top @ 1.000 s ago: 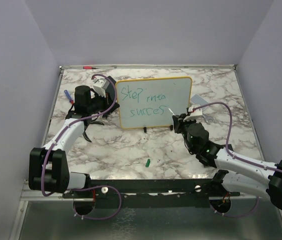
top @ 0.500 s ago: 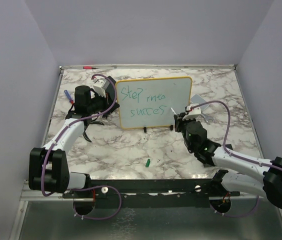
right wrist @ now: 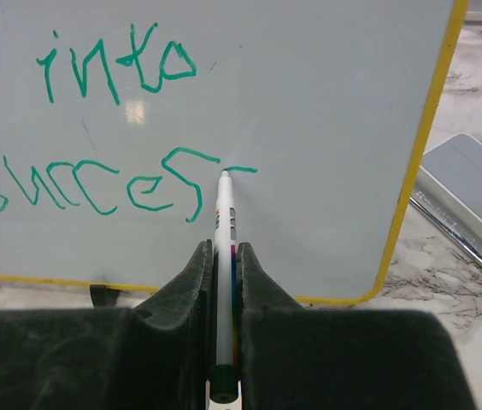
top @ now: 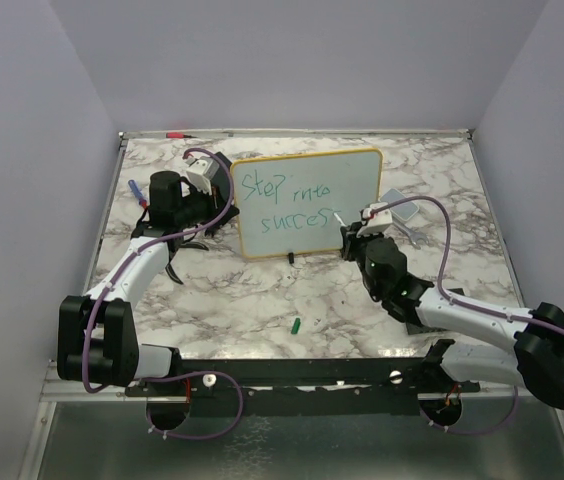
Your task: Write a sentence on the whiteboard
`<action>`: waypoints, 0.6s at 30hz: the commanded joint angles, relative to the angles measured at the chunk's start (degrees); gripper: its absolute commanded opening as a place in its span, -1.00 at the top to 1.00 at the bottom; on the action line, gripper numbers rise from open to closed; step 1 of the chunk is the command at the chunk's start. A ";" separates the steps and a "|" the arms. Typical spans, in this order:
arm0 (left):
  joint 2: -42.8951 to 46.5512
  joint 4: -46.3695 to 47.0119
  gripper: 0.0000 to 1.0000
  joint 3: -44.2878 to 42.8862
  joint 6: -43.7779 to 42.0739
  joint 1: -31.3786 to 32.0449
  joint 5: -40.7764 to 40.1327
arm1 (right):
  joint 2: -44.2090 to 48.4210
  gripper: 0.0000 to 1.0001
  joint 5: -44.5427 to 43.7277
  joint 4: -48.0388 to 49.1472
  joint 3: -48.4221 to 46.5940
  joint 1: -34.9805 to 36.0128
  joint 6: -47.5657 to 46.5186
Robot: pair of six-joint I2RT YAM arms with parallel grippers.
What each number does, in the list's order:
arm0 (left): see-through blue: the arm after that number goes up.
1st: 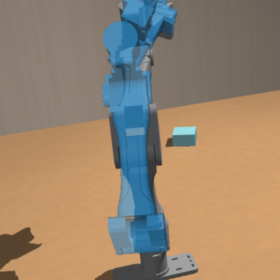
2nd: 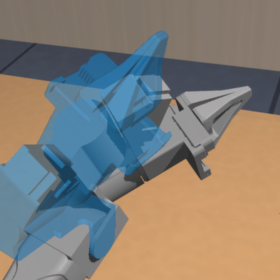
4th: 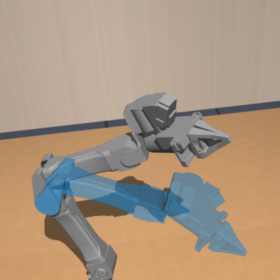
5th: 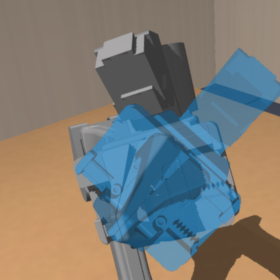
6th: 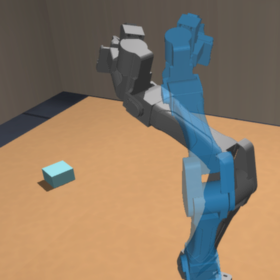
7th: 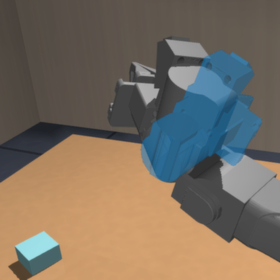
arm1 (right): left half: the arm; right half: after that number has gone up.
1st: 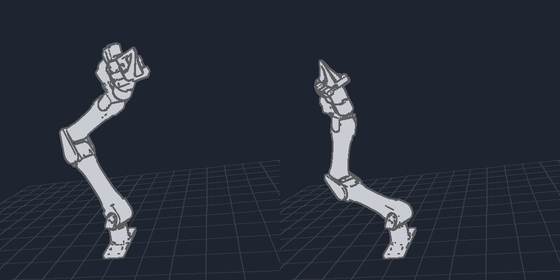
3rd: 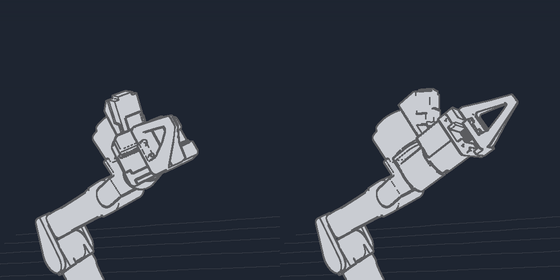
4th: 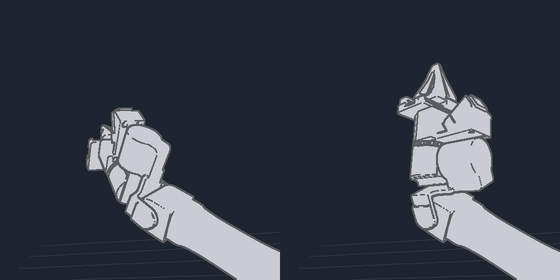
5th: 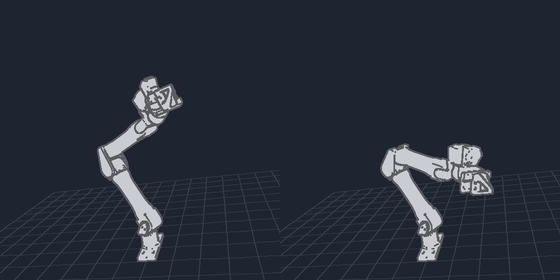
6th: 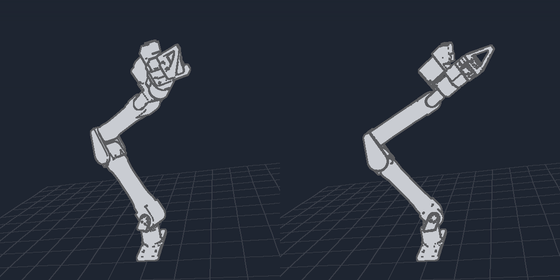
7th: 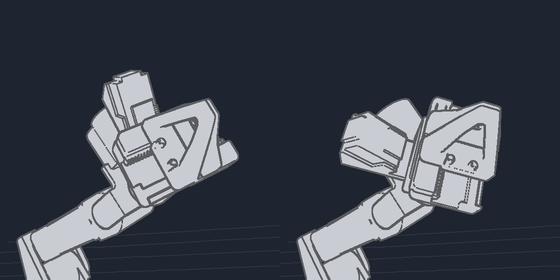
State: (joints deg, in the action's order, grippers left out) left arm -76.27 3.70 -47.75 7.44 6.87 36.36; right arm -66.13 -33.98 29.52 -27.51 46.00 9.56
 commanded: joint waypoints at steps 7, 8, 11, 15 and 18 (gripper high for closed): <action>1.75 1.39 1.00 0.19 -0.28 0.16 -0.15 | -1.50 0.99 3.02 -2.58 0.23 -0.38 3.27; 1.74 1.36 1.00 0.18 -0.25 0.14 -0.16 | -1.29 0.99 2.10 -3.26 0.48 -0.38 4.04; 1.72 1.36 1.00 0.19 -0.25 0.15 -0.08 | -0.77 0.99 -1.76 -5.45 0.73 -0.38 5.97; 1.82 1.40 1.00 0.16 -0.19 0.14 -0.15 | 0.11 0.99 -6.16 -7.57 0.66 -0.38 7.14; 1.91 1.38 1.00 0.24 -0.26 0.13 -0.15 | 0.88 0.99 -6.97 -8.29 0.92 -0.38 7.28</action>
State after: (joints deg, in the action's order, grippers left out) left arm -76.27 3.68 -47.75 7.44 6.87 36.36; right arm -66.48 -35.46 24.45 -27.70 46.02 15.25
